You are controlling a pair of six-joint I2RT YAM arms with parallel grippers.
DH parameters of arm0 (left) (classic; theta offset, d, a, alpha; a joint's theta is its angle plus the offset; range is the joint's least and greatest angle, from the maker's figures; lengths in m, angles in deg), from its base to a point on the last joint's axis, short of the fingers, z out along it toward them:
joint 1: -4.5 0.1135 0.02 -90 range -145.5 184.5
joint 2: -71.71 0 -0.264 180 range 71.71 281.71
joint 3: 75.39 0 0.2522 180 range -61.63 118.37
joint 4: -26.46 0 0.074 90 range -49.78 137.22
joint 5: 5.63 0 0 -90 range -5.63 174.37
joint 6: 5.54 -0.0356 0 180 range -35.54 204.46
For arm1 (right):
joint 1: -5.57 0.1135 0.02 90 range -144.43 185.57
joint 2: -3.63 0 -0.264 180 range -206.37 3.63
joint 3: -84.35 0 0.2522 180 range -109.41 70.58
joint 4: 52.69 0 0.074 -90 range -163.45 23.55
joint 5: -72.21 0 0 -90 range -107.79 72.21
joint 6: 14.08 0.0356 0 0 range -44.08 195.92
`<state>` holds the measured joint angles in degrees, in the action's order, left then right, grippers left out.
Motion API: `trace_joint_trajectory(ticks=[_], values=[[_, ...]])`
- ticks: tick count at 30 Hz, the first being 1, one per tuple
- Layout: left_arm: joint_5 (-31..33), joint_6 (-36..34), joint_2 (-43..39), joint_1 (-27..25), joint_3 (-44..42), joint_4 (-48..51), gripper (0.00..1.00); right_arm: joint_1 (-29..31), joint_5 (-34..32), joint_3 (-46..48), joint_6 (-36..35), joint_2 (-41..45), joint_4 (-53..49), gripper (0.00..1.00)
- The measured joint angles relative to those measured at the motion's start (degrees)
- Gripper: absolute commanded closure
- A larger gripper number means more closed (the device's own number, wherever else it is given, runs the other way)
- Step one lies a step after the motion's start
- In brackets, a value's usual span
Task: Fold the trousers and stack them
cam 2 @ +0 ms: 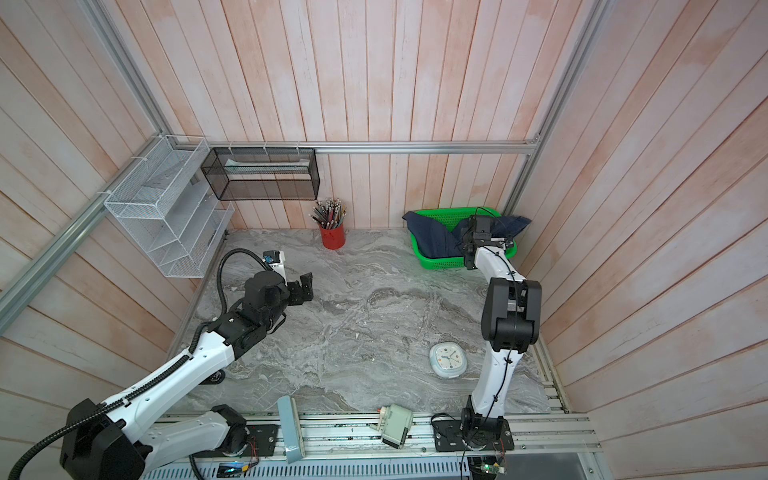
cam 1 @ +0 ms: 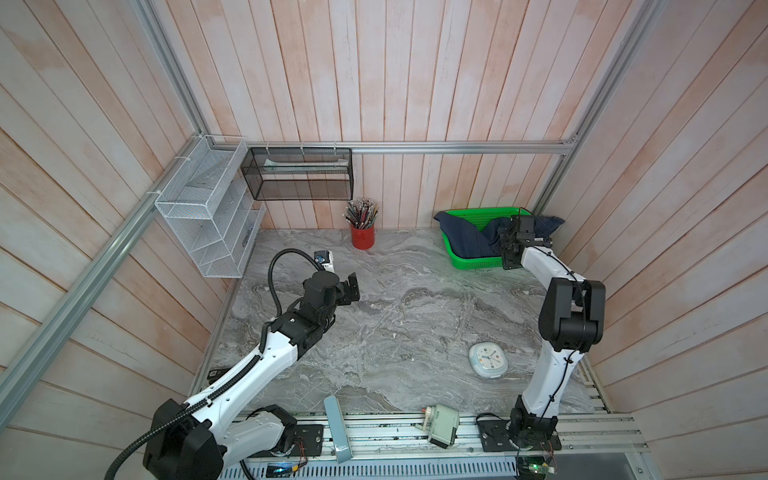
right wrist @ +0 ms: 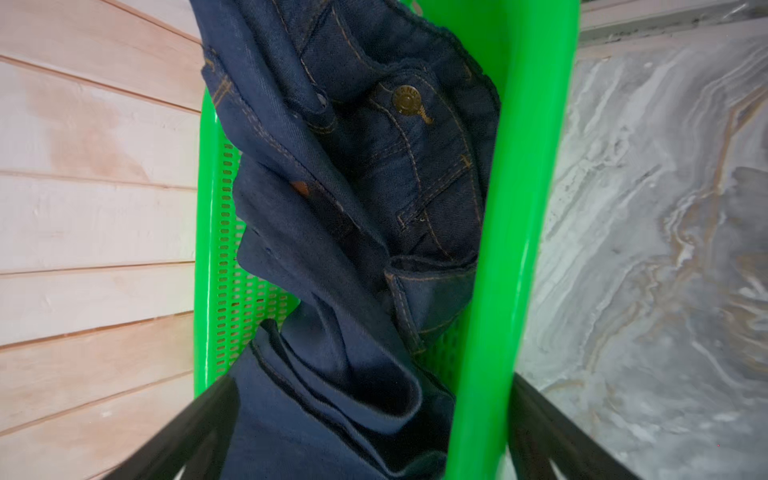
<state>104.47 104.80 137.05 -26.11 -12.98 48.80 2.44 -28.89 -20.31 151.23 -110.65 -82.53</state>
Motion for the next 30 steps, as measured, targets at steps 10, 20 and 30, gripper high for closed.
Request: trace_joint_trajectory(ticks=[10, 20, 30], values=[[0.35, 0.09, -0.81, -0.57, 0.00, 0.02, 0.03, 0.02, 0.90, -7.54, -11.39, 9.84, -13.14, 0.04], [0.31, 0.92, 3.93, -3.58, 0.96, -0.55, 0.03, -0.13, 2.01, -43.17, -21.88, -12.66, -25.70, 0.11], [0.33, 1.33, 6.84, -6.84, 1.60, -1.97, 0.03, -3.56, 4.00, -54.93, -29.57, -31.47, -33.51, 0.14]])
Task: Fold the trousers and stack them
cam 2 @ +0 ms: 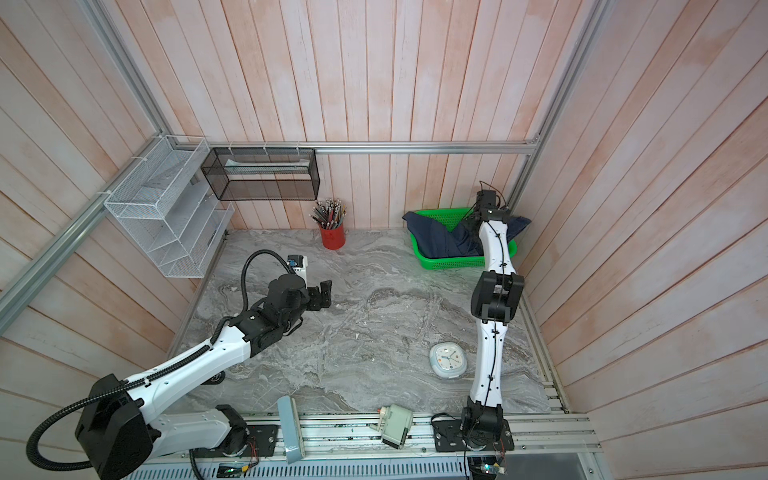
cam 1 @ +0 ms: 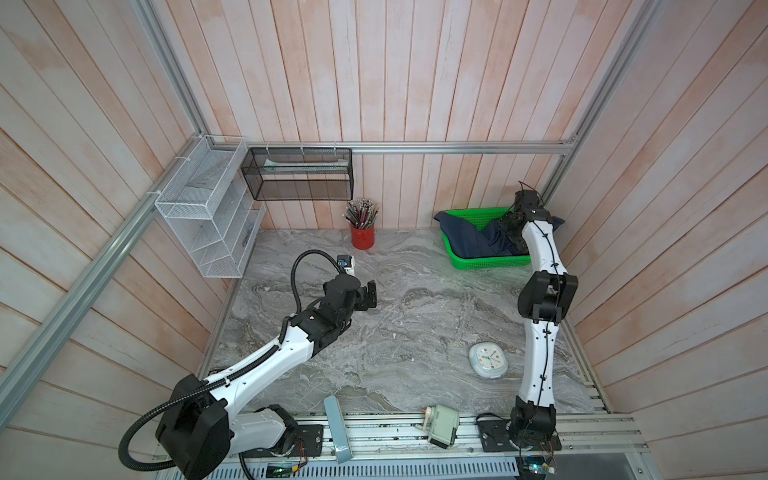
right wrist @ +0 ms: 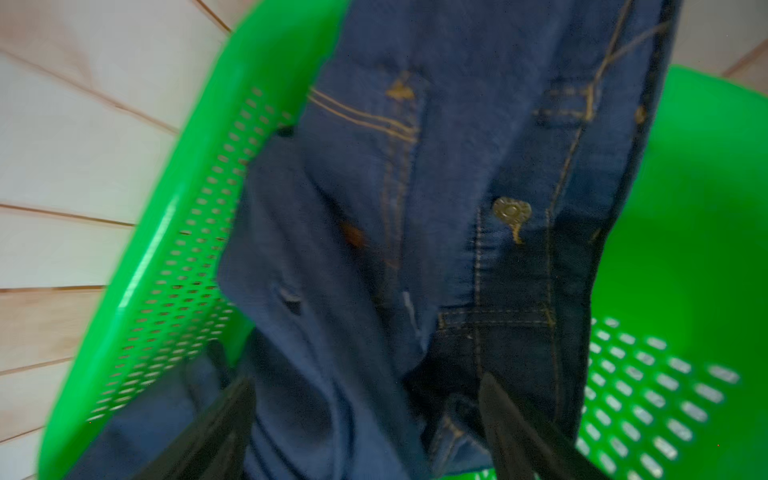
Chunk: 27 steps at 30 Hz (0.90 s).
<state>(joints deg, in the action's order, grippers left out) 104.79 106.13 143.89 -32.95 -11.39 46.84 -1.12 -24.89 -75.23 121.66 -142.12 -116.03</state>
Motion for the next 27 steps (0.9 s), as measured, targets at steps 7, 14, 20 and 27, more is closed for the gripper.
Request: trace_joint_trajectory(ticks=[7, 14, 20, 27], values=[[0.00, 0.02, 1.64, -0.28, 0.02, -1.33, 0.03, -1.64, 3.61, 0.81, -3.30, -1.97, 2.16, 0.21], [-0.02, 0.07, 2.27, -0.50, 0.02, -1.73, 0.03, -1.49, 6.49, 0.81, -3.72, -2.86, 4.76, 0.36], [0.00, 0.52, 2.40, -0.50, 0.02, -2.16, 0.03, -1.49, 8.72, 0.81, -2.29, -3.32, 7.39, 0.47], [-0.04, 1.09, 3.32, -0.83, 0.02, -3.21, 0.03, -1.49, 10.62, 0.63, 0.20, -4.72, 9.79, 0.89]])
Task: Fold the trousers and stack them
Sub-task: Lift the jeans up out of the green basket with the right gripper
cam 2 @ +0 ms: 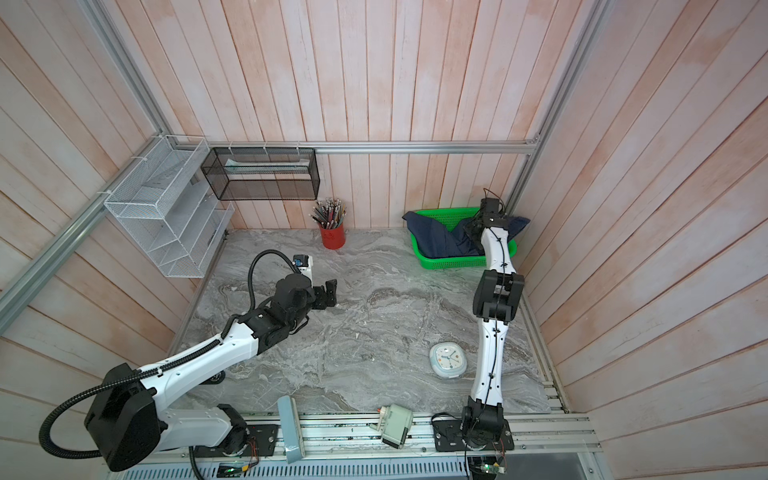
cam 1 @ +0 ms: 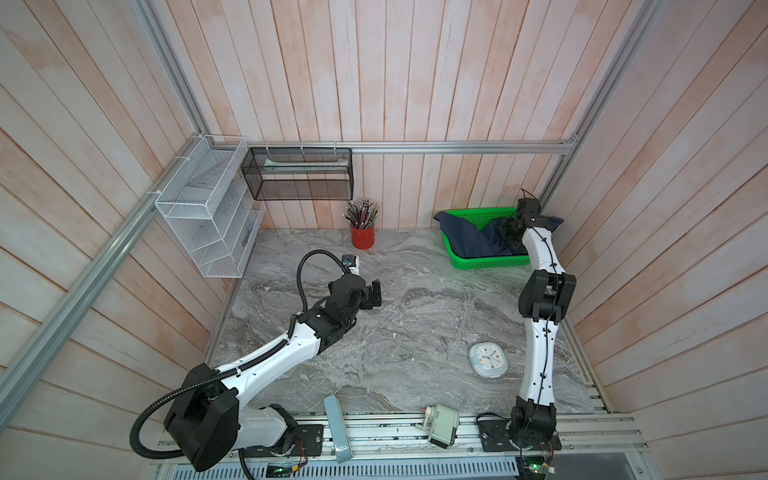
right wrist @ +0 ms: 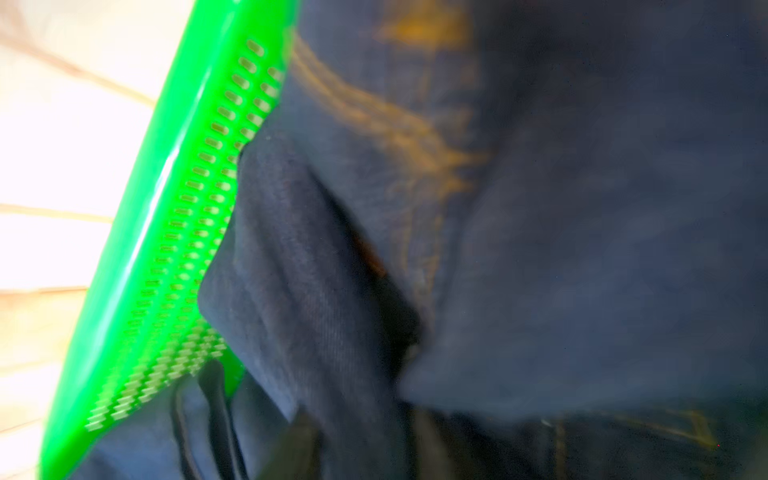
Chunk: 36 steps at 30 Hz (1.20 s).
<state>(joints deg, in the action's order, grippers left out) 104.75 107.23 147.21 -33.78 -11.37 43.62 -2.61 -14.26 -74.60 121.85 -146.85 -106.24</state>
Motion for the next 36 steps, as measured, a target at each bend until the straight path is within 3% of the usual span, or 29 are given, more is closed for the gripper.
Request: trace_joint_trajectory(ticks=[2, 10, 26, 36], values=[[0.00, 0.00, 0.11, -0.04, 0.00, 0.00, 0.03, 0.00, 0.31, 0.00, 0.33, -0.52, 0.57, 1.00], [0.00, 0.00, -0.09, -0.28, 0.00, 0.09, 0.03, 1.05, 1.18, 0.07, 0.50, 2.10, 4.35, 1.00], [1.75, 1.18, -11.56, -1.53, -0.11, 3.93, 0.03, 7.08, 10.16, -2.21, -2.47, 30.01, 26.91, 1.00], [4.59, 2.60, -23.82, -1.53, -4.00, 5.68, 0.02, 15.45, 17.35, -1.66, -2.69, 40.39, 28.94, 1.00]])
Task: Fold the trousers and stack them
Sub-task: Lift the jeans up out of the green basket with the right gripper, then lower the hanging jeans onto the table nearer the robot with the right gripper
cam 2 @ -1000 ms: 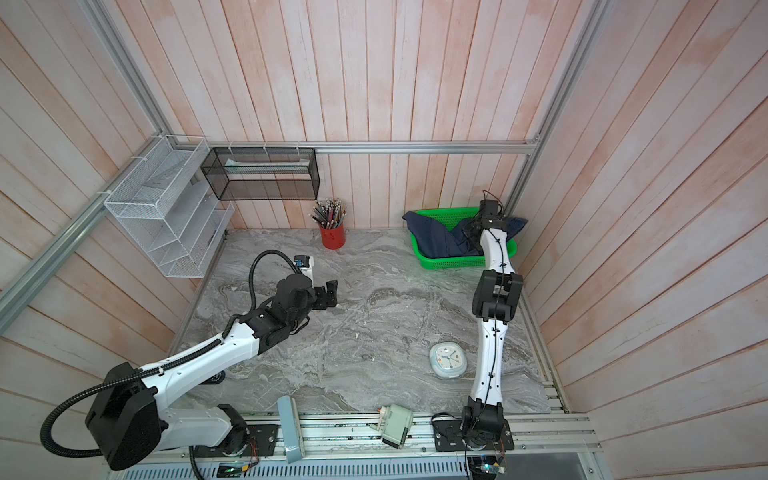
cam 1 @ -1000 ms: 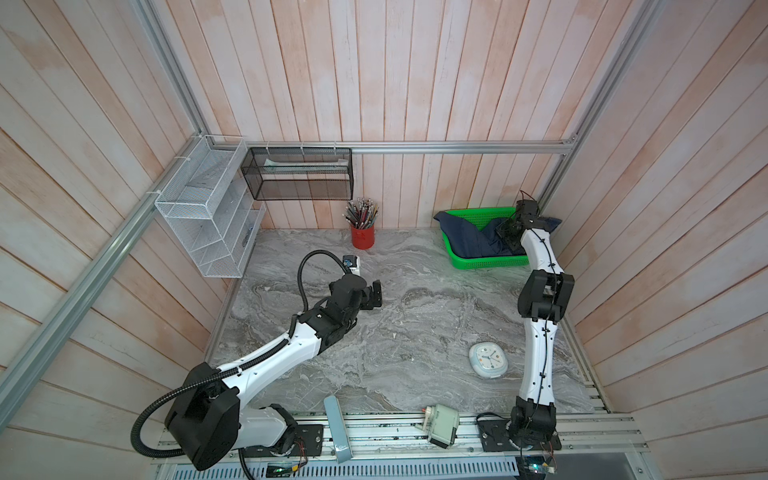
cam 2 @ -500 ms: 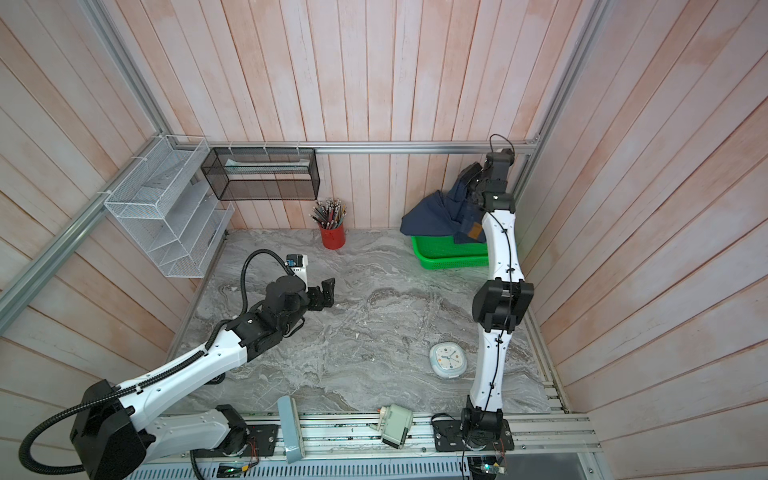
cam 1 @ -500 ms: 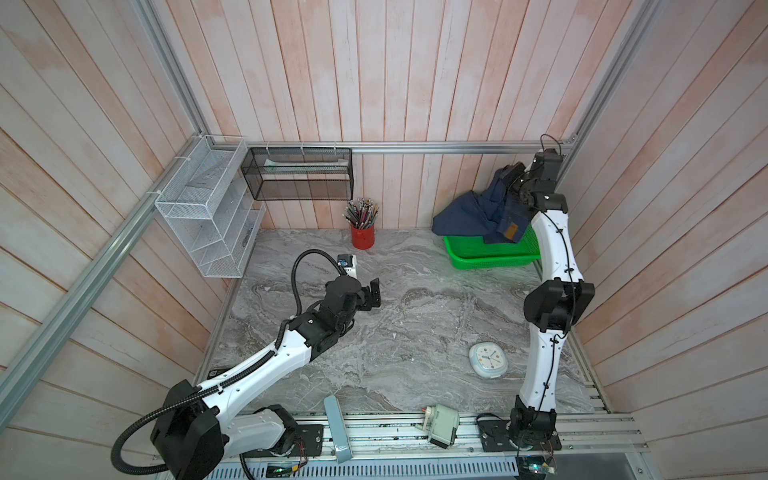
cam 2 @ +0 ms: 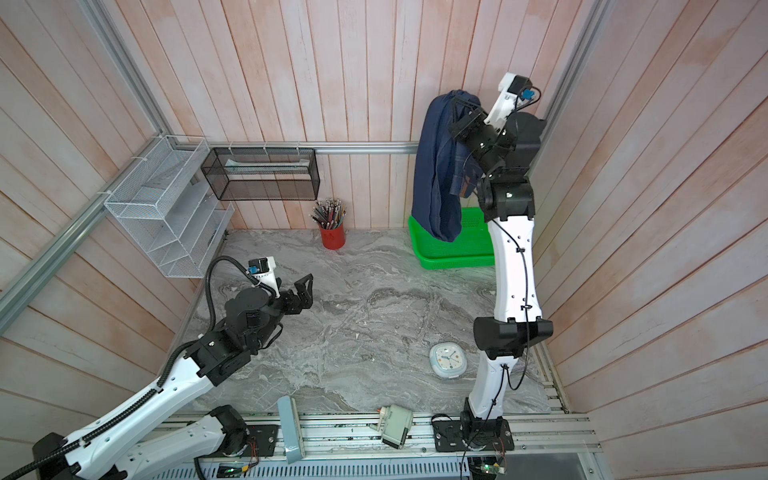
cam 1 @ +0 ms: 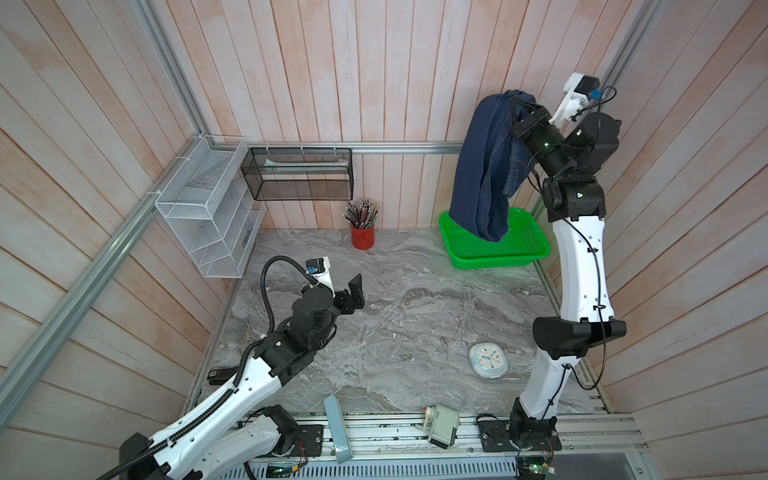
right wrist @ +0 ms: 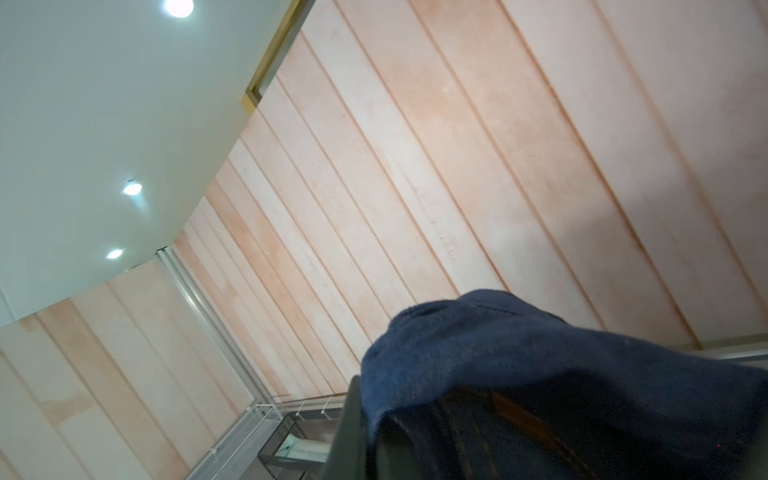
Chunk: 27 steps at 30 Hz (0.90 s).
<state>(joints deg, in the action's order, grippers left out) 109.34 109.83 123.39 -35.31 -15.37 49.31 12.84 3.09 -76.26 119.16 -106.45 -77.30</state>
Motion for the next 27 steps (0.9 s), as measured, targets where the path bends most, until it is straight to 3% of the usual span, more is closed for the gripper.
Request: trace_joint_trajectory(ticks=[4, 9, 15, 21, 27], values=[[0.70, 0.61, -3.34, 0.00, -0.48, 1.51, 0.02, 5.25, 0.66, 5.79, -2.62, 5.27, -2.36, 1.00], [1.11, 1.33, -6.16, 0.00, -1.09, 3.26, 0.02, 12.70, -0.68, 20.02, -7.61, 13.29, -5.18, 1.00], [2.49, 1.90, -9.68, 0.00, -1.44, 5.88, 0.02, 17.99, -5.70, 34.07, -15.08, 18.21, -12.11, 1.00], [3.76, 2.08, -11.04, 0.00, -1.44, 8.33, 0.02, 25.33, -18.73, 39.43, -26.80, 18.27, -22.38, 1.00], [4.28, 2.34, -11.02, 0.00, -1.44, 9.44, 0.02, 33.75, -38.03, 40.57, -39.76, 19.54, -29.31, 0.99]])
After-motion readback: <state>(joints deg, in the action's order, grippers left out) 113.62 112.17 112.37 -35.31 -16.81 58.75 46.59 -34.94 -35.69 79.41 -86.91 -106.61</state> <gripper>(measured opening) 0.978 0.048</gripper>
